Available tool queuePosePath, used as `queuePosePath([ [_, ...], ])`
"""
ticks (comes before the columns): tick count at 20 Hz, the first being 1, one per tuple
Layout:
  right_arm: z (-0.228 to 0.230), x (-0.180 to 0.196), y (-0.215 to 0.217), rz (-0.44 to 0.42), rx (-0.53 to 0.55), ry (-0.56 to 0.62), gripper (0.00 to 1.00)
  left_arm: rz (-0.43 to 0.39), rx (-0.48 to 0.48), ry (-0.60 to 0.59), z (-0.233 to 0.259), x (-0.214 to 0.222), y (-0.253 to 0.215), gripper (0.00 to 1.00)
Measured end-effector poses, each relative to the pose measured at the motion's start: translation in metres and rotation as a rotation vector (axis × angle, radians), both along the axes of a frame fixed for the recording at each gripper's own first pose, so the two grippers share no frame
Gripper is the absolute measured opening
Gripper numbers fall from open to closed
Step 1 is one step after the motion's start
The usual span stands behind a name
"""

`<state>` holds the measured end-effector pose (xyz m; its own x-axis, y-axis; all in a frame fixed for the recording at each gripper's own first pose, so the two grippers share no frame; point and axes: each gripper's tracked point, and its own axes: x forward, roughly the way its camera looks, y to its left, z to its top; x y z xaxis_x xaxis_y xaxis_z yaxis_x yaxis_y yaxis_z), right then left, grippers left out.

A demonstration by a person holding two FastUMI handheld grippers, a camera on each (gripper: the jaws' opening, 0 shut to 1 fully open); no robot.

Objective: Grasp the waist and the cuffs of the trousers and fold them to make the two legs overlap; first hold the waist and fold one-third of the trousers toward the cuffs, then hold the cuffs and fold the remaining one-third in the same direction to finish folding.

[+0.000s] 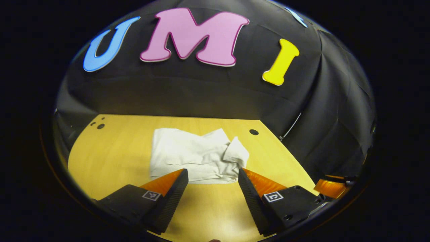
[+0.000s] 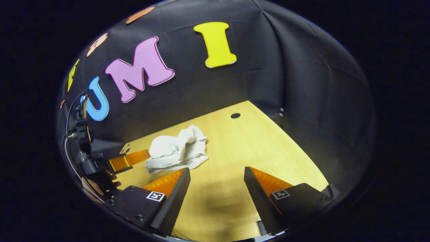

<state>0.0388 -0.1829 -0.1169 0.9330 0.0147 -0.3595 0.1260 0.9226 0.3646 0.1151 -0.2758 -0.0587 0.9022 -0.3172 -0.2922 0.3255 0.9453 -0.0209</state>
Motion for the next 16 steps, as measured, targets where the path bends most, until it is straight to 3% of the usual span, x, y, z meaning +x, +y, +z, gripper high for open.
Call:
queuePosePath([
  [8,0.074,-0.058,0.070,0.055,-0.080,-0.167,0.98,0.048,0.019,-0.235,0.058,-0.111,0.090,0.95],
  [12,0.090,-0.090,0.098,0.107,-0.208,-0.224,0.98,0.068,-0.007,-0.209,0.044,-0.154,0.117,0.95],
  [16,0.094,-0.121,0.126,0.144,-0.251,-0.268,0.98,0.126,-0.065,-0.219,0.041,-0.185,0.143,0.95],
])
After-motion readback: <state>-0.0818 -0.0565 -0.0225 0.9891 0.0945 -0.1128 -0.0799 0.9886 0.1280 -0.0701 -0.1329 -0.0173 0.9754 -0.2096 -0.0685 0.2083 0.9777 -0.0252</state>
